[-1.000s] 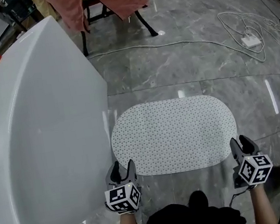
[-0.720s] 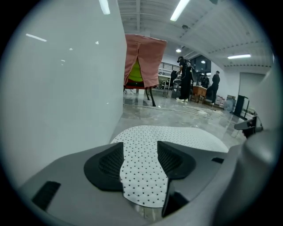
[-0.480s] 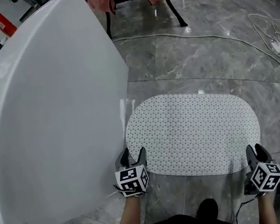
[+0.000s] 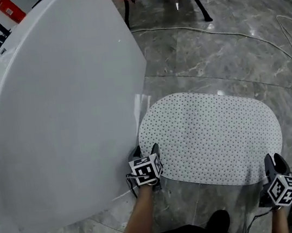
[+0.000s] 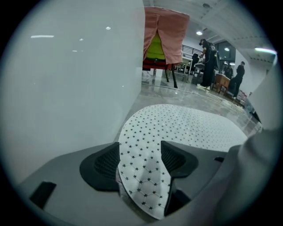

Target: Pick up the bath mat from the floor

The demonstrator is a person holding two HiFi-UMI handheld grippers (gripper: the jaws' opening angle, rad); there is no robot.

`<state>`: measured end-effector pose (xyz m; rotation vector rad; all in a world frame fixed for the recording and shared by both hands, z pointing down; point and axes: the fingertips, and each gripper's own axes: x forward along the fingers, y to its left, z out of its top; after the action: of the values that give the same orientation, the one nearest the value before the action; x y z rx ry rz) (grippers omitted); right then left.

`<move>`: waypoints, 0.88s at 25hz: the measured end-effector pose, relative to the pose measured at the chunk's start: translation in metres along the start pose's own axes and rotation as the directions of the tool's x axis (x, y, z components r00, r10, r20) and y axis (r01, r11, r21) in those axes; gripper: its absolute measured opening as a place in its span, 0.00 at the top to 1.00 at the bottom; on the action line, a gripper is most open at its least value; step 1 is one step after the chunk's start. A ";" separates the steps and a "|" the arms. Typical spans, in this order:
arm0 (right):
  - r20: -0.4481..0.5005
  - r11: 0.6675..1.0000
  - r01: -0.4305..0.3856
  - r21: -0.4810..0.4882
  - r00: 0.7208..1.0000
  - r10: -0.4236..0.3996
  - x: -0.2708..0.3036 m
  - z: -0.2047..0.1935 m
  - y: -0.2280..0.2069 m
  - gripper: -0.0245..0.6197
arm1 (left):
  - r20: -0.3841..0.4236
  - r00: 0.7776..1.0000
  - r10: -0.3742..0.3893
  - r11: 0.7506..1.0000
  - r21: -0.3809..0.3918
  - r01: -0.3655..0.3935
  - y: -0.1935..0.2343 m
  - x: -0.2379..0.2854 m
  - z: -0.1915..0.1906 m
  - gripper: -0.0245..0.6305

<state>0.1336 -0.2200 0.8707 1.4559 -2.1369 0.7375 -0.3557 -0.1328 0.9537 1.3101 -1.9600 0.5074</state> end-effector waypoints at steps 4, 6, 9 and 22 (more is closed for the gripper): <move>-0.015 1.000 -0.002 -0.004 1.000 0.002 0.003 -0.004 -0.002 0.69 | -0.049 0.998 0.035 0.999 -0.017 -0.036 0.007 0.014 -0.010 0.52; -0.020 1.000 -0.001 -0.004 1.000 0.000 0.003 -0.006 -0.005 0.69 | -0.067 0.997 0.050 0.999 -0.018 -0.051 0.011 0.019 -0.013 0.51; -0.028 1.000 0.009 -0.001 1.000 -0.009 0.004 -0.009 -0.011 0.69 | -0.084 0.996 0.038 0.997 -0.065 -0.043 0.013 0.023 -0.017 0.49; -0.042 1.000 0.009 0.003 0.999 -0.009 0.004 -0.016 -0.012 0.69 | -0.137 0.991 -0.010 1.000 0.003 0.011 0.004 0.021 -0.017 0.62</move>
<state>0.1445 -0.2160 0.8871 1.4381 -2.0971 0.7620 -0.3580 -0.1332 0.9808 1.2536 -1.8395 0.5811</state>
